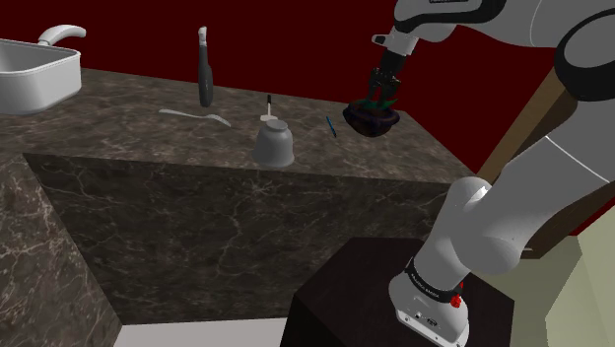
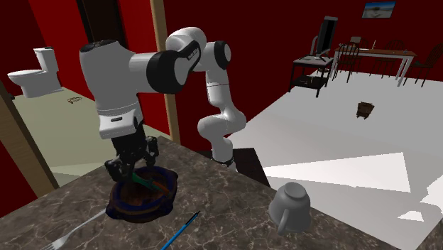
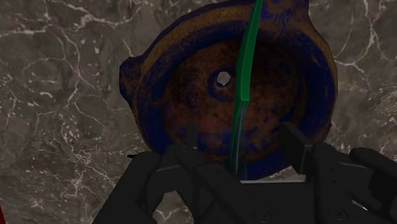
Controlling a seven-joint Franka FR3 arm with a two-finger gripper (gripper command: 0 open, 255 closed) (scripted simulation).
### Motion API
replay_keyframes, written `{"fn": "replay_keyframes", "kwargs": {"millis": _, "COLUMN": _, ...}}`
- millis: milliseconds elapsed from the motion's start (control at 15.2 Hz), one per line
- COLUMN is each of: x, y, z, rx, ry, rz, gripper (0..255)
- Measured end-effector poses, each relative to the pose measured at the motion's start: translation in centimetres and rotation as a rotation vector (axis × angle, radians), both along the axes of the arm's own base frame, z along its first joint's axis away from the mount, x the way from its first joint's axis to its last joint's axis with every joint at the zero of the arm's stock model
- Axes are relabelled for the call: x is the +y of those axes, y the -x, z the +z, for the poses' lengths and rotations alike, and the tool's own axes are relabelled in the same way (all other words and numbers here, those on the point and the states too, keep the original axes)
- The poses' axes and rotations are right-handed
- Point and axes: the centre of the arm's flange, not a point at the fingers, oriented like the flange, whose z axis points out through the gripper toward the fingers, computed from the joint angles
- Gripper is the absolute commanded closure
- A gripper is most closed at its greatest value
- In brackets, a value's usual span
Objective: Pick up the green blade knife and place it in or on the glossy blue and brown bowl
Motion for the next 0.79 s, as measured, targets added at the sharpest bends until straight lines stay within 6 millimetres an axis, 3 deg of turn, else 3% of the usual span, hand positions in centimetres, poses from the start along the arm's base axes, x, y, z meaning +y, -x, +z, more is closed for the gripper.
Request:
{"fn": "replay_keyframes", "kwargs": {"millis": 264, "x": 0.0, "y": 0.0, "z": 0.0, "rx": 0.0, "ry": 0.0, "rz": 0.0, "gripper": 0}}
{"fn": "replay_keyframes", "kwargs": {"millis": 528, "x": -0.2, "y": 0.3, "z": 4.0, "rx": -0.001, "ry": 0.001, "rz": 0.0, "gripper": 0}}
{"fn": "replay_keyframes", "kwargs": {"millis": 792, "x": -0.4, "y": 0.4, "z": 4.9, "rx": 0.0, "ry": 0.0, "rz": 0.0, "gripper": 0}}
